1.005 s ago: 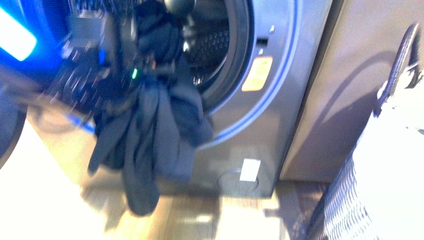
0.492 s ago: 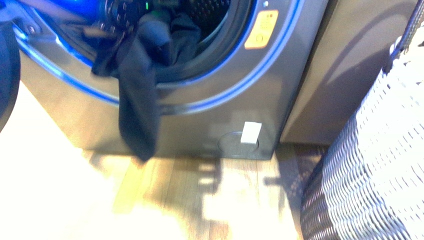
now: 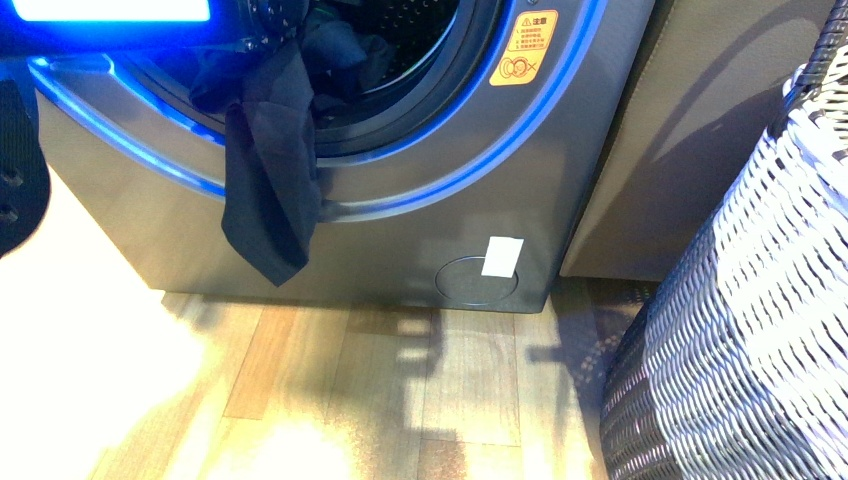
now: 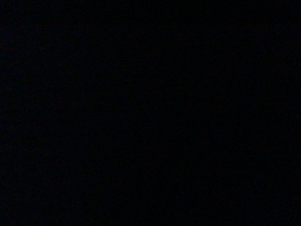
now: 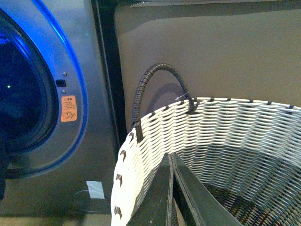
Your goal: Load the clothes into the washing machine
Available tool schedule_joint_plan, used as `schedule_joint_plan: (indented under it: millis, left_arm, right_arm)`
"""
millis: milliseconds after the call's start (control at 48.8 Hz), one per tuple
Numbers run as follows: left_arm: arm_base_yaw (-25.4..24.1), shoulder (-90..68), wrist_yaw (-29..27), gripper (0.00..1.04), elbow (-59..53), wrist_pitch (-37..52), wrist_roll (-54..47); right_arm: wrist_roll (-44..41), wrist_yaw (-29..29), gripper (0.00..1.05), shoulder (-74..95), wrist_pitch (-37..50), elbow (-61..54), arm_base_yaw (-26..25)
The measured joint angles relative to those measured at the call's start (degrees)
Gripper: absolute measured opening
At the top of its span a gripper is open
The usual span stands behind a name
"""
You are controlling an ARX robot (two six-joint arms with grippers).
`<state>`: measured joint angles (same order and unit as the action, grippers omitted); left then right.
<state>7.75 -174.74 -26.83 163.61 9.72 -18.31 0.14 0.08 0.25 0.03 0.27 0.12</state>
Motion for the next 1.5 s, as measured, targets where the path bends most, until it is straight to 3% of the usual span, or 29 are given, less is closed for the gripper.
schedule_joint_plan:
  millis: [62, 185, 287, 390, 554, 984, 1148, 1312, 1497]
  left_arm:
    - [-0.1, 0.0, -1.2, 0.38, 1.2, -0.9, -1.8]
    - [-0.3, 0.1, -1.7, 0.54, 1.7, -3.2, -2.4]
    - [-0.6, 0.1, -0.4, 0.84, 1.6, -6.7, -0.9]
    - [-0.7, 8.7, 1.3, 1.00, -14.6, 2.8, 3.6]
    - [-0.7, 24.1, 4.5, 0.98, -40.9, 18.2, 8.6]
    - [0.1, 43.0, 12.0, 0.98, -88.4, 37.8, 19.2]
    - [2.4, 57.4, 15.5, 0.98, -106.6, 47.1, 21.7]
    - [6.1, 72.9, 18.8, 0.98, -120.7, 48.7, 21.6]
    - [9.6, 93.9, 21.0, 0.98, -125.9, 36.2, 21.4]
  right_arm:
    - [0.0, 0.0, 0.02, 0.0, 0.0, 0.0, 0.0]
    - [0.0, 0.0, 0.02, 0.0, 0.0, 0.0, 0.0]
    - [0.0, 0.0, 0.02, 0.0, 0.0, 0.0, 0.0]
    - [0.0, 0.0, 0.02, 0.0, 0.0, 0.0, 0.0]
    - [0.0, 0.0, 0.02, 0.0, 0.0, 0.0, 0.0]
    - [0.0, 0.0, 0.02, 0.0, 0.0, 0.0, 0.0]
    - [0.0, 0.0, 0.02, 0.0, 0.0, 0.0, 0.0]
    - [0.0, 0.0, 0.02, 0.0, 0.0, 0.0, 0.0]
    - [0.0, 0.0, 0.02, 0.0, 0.0, 0.0, 0.0]
